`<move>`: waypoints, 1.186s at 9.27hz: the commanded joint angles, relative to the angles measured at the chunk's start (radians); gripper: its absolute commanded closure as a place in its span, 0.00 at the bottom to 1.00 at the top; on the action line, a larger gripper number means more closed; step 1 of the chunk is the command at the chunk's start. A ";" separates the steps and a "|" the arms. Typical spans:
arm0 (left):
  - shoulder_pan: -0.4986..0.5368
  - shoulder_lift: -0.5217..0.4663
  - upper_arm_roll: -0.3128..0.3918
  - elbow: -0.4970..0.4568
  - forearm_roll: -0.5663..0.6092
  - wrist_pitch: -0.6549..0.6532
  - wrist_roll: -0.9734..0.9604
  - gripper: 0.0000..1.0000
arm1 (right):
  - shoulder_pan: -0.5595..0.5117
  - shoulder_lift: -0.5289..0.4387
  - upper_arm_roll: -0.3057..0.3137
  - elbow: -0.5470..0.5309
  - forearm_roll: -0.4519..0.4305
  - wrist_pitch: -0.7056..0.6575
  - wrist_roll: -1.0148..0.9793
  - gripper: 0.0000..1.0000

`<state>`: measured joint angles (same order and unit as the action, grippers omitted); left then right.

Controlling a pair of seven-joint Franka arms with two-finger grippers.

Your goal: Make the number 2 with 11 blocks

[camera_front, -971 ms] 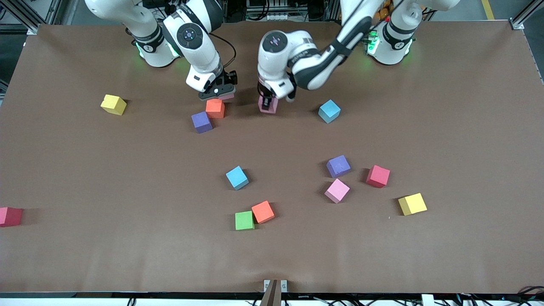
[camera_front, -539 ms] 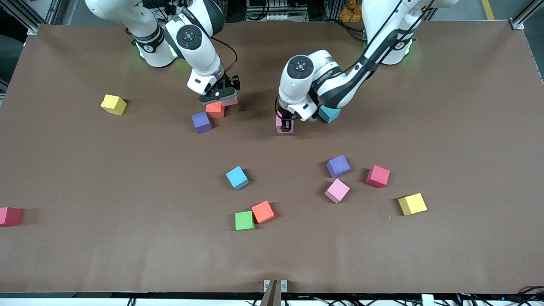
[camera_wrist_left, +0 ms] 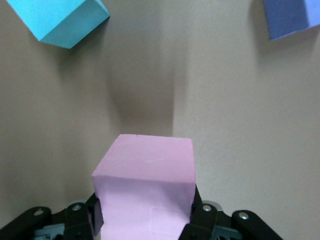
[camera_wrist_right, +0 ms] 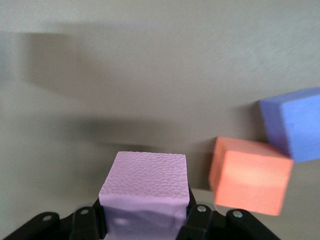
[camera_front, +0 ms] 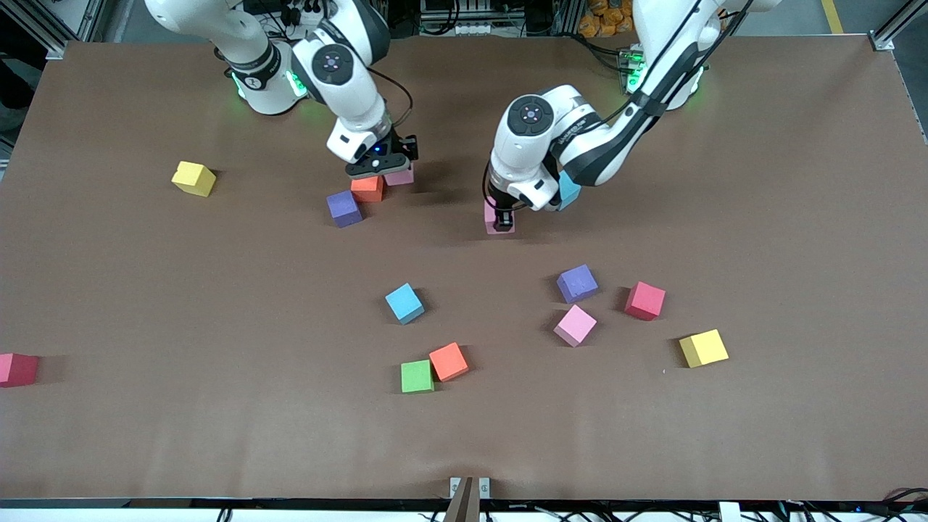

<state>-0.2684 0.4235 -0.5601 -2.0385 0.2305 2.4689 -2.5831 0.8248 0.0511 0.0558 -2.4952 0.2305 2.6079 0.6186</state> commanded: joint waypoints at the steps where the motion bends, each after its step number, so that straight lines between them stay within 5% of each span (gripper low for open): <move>1: 0.034 -0.037 -0.011 -0.031 0.000 0.005 0.020 1.00 | 0.052 0.103 0.009 0.123 -0.014 -0.005 0.200 1.00; 5: 0.034 -0.037 -0.011 -0.034 -0.002 0.004 0.018 1.00 | 0.083 0.346 0.006 0.438 -0.106 -0.195 0.470 1.00; 11: 0.087 -0.046 -0.015 -0.034 -0.002 -0.024 0.018 1.00 | 0.083 0.426 0.009 0.415 -0.123 -0.094 0.340 1.00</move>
<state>-0.2074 0.4173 -0.5618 -2.0476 0.2305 2.4601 -2.5731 0.8990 0.4593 0.0681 -2.0819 0.1230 2.5025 0.9919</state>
